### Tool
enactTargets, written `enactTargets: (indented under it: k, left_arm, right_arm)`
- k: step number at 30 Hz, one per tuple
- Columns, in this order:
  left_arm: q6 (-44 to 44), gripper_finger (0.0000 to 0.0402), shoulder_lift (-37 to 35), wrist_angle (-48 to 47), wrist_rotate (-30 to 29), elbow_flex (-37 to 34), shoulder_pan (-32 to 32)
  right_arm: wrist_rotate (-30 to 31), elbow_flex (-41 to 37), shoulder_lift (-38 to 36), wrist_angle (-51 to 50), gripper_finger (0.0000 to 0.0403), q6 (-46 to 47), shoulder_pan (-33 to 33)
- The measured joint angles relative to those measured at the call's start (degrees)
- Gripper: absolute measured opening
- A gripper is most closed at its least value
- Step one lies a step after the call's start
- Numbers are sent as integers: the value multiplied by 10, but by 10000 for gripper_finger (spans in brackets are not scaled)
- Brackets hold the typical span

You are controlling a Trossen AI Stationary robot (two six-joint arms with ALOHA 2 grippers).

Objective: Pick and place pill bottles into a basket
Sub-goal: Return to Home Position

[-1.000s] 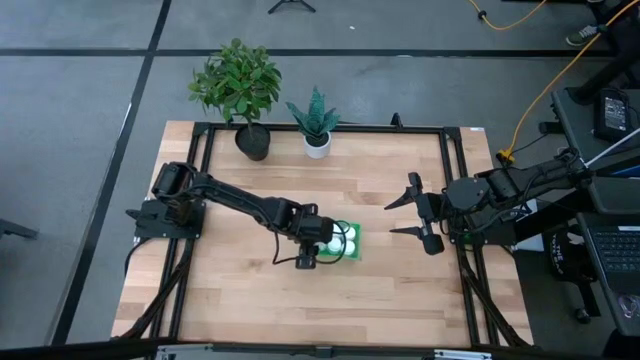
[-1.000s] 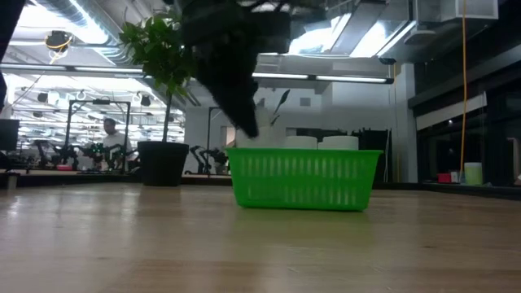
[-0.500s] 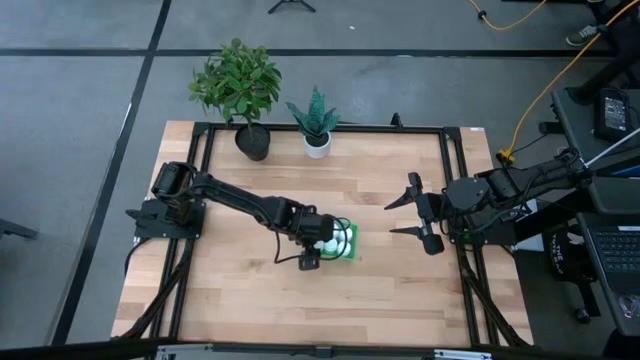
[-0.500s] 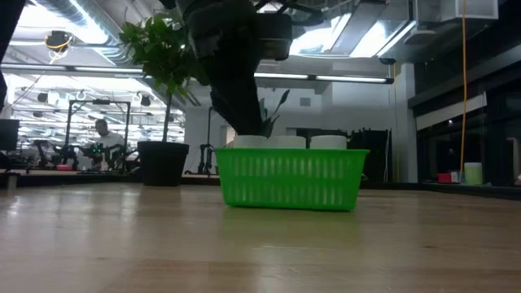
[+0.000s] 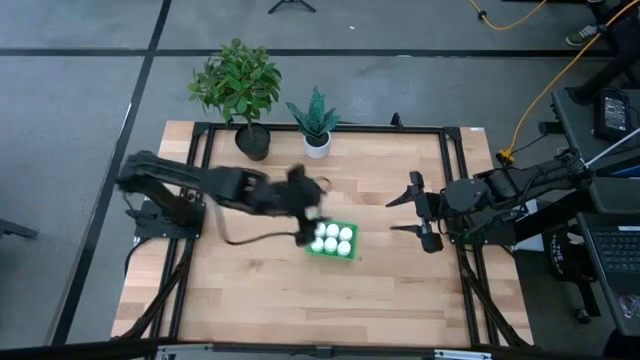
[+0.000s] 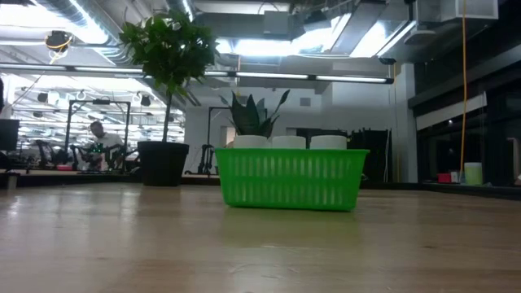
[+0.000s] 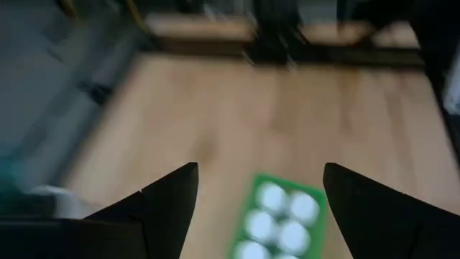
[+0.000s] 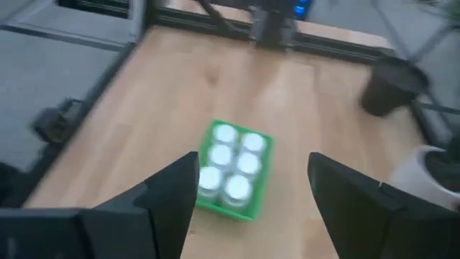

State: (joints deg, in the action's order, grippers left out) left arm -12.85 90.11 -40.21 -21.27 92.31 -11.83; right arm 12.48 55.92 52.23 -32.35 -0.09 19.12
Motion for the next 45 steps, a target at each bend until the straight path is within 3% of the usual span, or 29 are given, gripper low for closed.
enactTargets:
  k: [3, 9, 13, 17, 22, 26, 30, 33, 38, 42, 45]
  left_arm:
    - [36, 290, -66, -5, -65, 0, -6]
    - [73, 290, -180, -33, -102, -31, -4]
    - [58, 290, -228, -121, -220, -59, -2]
    - [-2, 290, -259, -172, -337, -98, -3]
    - [-40, 290, -290, -194, -363, -160, -2]
    - [-95, 290, -324, -187, -375, -263, 18]
    - [-187, 290, -390, -156, -325, -397, 37]
    - [-222, 290, -460, -50, -280, -498, 42]
    - [-170, 290, -565, 159, -187, -655, 48]
    - [-165, 290, -614, 237, -101, -733, 79]
    - [-164, 290, -629, 301, -28, -778, 119]
  right_arm:
    - [20, 0, -14, -21, 253, -19, -20]
    - [-25, -8, -95, -56, 226, -59, -100]
    - [-31, -68, -200, -40, 208, -59, -164]
    - [-31, -159, -326, -9, 197, -2, -209]
    - [-49, -271, -447, 50, 192, 77, -219]
    - [-48, -326, -498, 109, 192, 78, -219]
    - [-29, -380, -521, 167, 192, 76, -219]
    - [-25, -406, -519, 220, 192, 85, -219]
    - [-15, -473, -518, 227, 192, 142, -219]
    - [-17, -533, -515, 287, 192, 183, -219]
    - [-6, -551, -505, 357, 192, 156, -220]
